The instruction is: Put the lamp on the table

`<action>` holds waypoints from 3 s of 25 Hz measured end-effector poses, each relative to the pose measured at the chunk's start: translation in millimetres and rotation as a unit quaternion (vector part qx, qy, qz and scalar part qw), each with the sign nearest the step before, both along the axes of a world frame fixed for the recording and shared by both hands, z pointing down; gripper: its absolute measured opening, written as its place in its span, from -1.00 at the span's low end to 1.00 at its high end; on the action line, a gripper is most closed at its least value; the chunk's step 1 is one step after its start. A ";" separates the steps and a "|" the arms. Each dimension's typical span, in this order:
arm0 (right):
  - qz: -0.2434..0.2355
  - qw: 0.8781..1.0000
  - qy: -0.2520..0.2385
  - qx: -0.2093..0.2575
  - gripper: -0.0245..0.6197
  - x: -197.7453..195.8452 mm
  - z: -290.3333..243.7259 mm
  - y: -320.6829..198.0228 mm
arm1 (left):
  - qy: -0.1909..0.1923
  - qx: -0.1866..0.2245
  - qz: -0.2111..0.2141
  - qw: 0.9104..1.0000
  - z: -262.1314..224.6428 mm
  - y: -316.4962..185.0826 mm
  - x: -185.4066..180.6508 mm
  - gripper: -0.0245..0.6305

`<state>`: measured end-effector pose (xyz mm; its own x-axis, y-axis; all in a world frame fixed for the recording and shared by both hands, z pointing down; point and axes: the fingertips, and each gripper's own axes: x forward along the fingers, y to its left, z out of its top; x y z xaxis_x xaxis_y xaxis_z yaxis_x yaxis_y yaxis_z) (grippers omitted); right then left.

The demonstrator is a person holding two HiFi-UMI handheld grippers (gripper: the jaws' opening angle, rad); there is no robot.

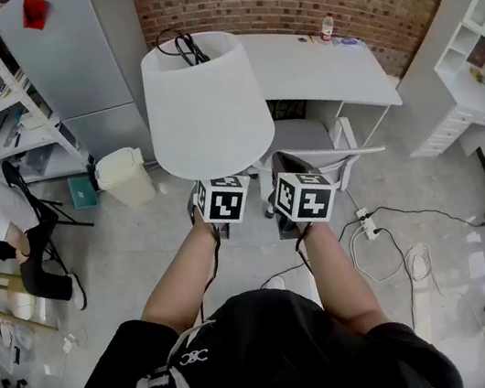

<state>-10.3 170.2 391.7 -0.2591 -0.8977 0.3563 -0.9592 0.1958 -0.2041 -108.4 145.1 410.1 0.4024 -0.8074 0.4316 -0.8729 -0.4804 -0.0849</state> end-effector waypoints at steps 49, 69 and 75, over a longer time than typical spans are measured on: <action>-0.022 1.000 -0.012 0.011 -0.95 111.5 0.1 -146.9 | 0.004 -0.008 -0.038 0.999 16.8 -155.1 95.8 -0.58; 0.056 0.998 -0.029 -0.016 -0.95 116.5 4.6 -389.1 | 0.012 -0.022 0.042 0.999 26.4 -425.6 104.4 -0.58; 0.091 0.995 -0.026 -0.028 -0.95 125.3 6.9 -429.3 | 0.017 -0.024 0.070 0.997 26.2 -479.0 110.8 -0.58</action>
<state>114.9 -259.1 398.6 -0.1143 -0.9104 0.3976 -0.9655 0.0076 -0.2602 2.4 -333.9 436.2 0.5255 -0.7207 0.4522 -0.7984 -0.6013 -0.0305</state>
